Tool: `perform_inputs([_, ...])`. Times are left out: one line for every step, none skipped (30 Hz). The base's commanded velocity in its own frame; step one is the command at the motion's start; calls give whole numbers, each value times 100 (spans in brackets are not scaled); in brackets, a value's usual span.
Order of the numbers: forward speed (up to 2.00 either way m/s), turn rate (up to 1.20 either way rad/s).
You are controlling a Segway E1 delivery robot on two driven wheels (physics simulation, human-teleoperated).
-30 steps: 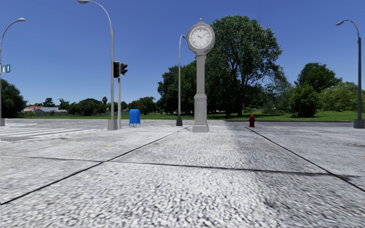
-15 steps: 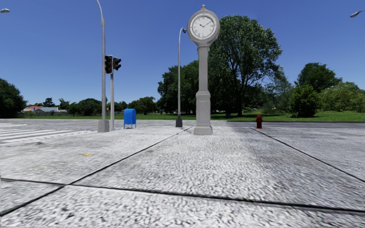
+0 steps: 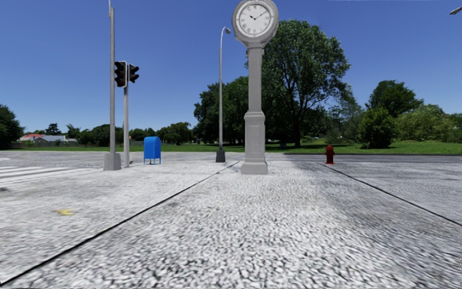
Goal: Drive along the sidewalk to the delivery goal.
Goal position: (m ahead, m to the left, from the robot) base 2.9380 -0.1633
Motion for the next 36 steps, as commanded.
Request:
perform_inputs([155, 0])
perform_inputs([155, 0])
perform_inputs([155, 0])
perform_inputs([155, 0])
perform_inputs([155, 0])
perform_inputs([155, 0])
perform_inputs([155, 0])
perform_inputs([155, 0])
perform_inputs([155, 0])
perform_inputs([155, 0])
perform_inputs([155, -3])
perform_inputs([152, -23])
perform_inputs([152, -23])
perform_inputs([148, -28])
perform_inputs([146, -30])
perform_inputs([145, -30])
perform_inputs([145, -30])
perform_inputs([145, -31])
perform_inputs([144, -31])
perform_inputs([144, -31])
perform_inputs([144, -31])
perform_inputs([144, -31])
perform_inputs([144, -31])
perform_inputs([144, -31])
perform_inputs([144, -31])
perform_inputs([144, -31])
perform_inputs([144, -31])
perform_inputs([144, -31])
perform_inputs([144, -31])
perform_inputs([144, -31])
perform_inputs([140, -39])
perform_inputs([135, -47])
perform_inputs([133, -49])
perform_inputs([132, -49])
perform_inputs([132, -49])
perform_inputs([132, -47])
